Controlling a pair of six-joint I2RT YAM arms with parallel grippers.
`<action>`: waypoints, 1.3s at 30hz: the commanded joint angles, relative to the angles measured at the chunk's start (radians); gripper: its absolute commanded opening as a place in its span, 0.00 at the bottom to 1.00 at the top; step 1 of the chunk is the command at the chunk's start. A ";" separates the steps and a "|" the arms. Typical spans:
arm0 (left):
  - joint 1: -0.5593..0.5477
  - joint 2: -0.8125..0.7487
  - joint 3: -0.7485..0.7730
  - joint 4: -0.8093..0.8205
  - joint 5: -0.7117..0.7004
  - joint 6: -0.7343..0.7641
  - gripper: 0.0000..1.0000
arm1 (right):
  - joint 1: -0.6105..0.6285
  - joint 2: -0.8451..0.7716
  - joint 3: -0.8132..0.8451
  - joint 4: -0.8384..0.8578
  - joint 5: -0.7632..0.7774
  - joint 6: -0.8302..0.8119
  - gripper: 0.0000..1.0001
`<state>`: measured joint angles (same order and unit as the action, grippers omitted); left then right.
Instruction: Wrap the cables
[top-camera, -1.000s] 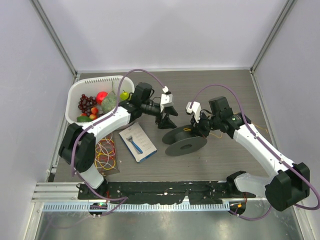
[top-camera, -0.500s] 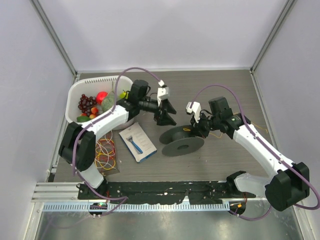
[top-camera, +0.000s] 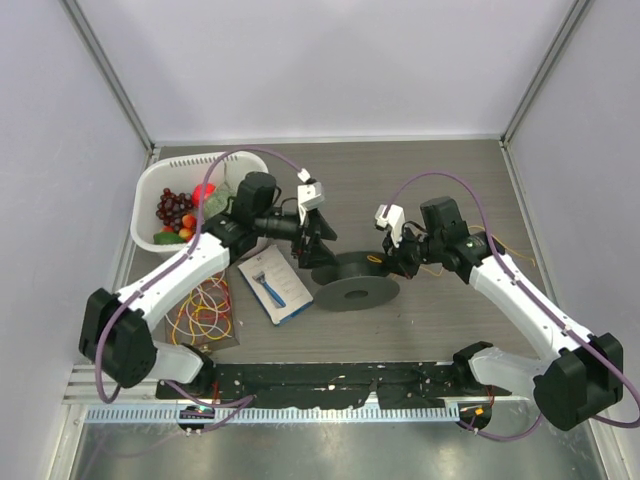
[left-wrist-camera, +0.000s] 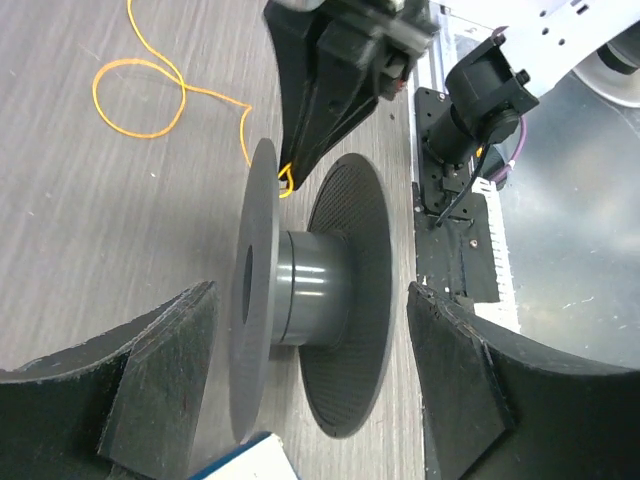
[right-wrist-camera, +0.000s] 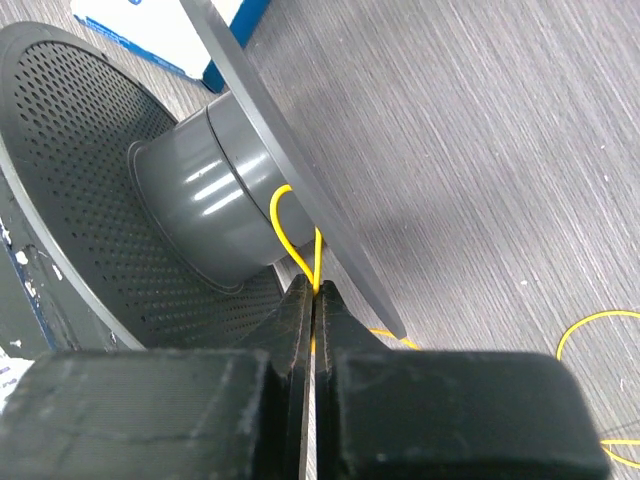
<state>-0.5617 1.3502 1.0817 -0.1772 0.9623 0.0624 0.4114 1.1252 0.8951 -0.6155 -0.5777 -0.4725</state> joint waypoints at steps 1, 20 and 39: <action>-0.029 0.084 0.003 0.074 -0.051 -0.085 0.79 | 0.010 -0.022 0.001 0.068 -0.010 0.032 0.01; -0.069 0.138 -0.108 0.337 -0.016 -0.121 0.52 | 0.086 0.019 -0.021 0.160 -0.013 0.094 0.01; -0.083 0.170 -0.140 0.372 -0.008 -0.114 0.53 | 0.118 0.048 -0.042 0.276 0.024 0.152 0.01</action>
<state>-0.6399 1.5105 0.9455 0.1307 0.9287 -0.0452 0.5209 1.1728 0.8505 -0.4103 -0.5644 -0.3401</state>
